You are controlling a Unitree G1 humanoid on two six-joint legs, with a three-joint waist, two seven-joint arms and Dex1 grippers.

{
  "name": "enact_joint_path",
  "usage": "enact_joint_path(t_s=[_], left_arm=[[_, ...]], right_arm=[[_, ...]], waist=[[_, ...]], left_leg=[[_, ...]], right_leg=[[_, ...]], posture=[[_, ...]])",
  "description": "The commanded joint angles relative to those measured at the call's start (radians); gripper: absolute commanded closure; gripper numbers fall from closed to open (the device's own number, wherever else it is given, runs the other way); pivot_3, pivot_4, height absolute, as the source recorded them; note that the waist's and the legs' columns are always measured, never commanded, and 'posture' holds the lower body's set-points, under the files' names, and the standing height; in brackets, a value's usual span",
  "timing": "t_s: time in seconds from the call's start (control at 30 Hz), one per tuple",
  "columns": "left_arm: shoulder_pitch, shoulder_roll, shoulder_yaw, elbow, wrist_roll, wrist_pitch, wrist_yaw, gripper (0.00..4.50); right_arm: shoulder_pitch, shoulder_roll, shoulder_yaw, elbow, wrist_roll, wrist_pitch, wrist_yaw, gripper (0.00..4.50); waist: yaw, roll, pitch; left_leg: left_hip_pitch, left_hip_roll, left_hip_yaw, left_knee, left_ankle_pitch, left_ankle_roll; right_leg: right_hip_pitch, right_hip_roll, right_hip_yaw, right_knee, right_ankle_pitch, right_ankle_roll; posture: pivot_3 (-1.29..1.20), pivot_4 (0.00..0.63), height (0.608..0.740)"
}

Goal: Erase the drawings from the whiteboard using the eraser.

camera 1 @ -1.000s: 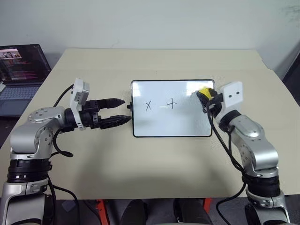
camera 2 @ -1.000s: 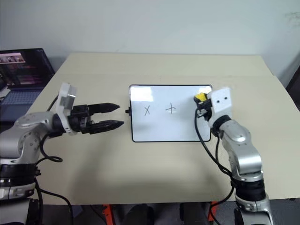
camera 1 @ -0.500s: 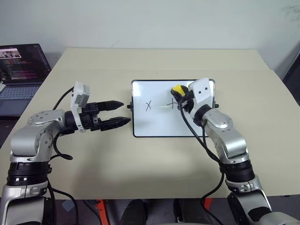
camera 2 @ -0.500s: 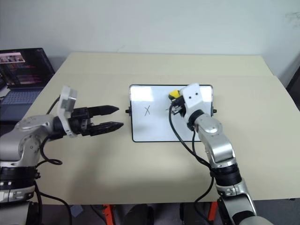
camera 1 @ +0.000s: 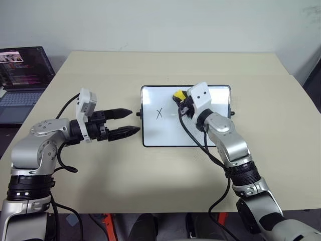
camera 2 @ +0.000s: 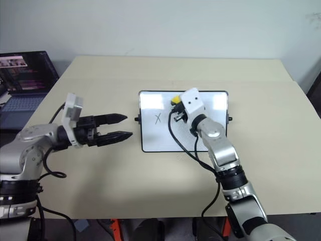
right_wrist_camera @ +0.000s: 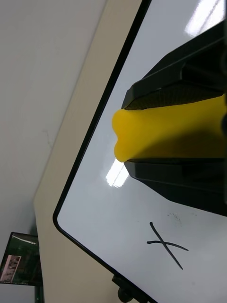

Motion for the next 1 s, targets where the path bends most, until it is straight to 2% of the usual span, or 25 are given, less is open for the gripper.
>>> enact_joint_path(t_s=[0.03, 0.53, 0.73, 1.0], left_arm=[[-0.003, 0.013, 0.034, -0.033, -0.014, -0.012, 0.001, 0.00], [-0.005, 0.010, 0.028, -0.026, -0.014, -0.017, -0.006, 0.00], [-0.019, 0.008, 0.020, -0.014, -0.010, -0.019, -0.013, 0.00], [-0.029, 0.007, 0.014, -0.003, -0.006, -0.023, -0.019, 0.00]], right_arm=[[0.018, -0.028, 0.019, -0.011, -0.042, 0.028, 0.007, 3.40], [0.251, -0.169, -0.007, -0.229, -0.056, 0.151, 0.045, 3.40], [0.277, -0.196, -0.027, -0.272, -0.044, 0.171, 0.048, 3.40], [0.217, -0.156, -0.097, -0.364, 0.018, 0.215, 0.029, 3.40]], waist=[[0.000, 0.000, 0.000], [0.004, -0.001, -0.001], [0.005, -0.002, -0.001], [0.004, -0.002, -0.001]], left_leg=[[0.000, 0.000, 0.000, 0.000, 0.000, 0.000], [0.002, 0.000, -0.002, 0.001, 0.000, 0.000], [0.003, -0.001, -0.002, 0.002, 0.000, 0.000], [0.002, -0.001, -0.002, 0.002, 0.000, 0.000]], right_leg=[[0.000, 0.000, 0.000, 0.000, 0.000, 0.000], [0.004, 0.000, -0.001, 0.000, 0.000, 0.000], [0.004, 0.000, -0.002, 0.000, 0.000, 0.000], [0.004, 0.000, -0.001, 0.000, 0.000, 0.000]], posture=[[0.00, 0.150, 0.740], [0.00, 0.150, 0.740], [0.00, 0.150, 0.740], [0.00, 0.150, 0.740]])
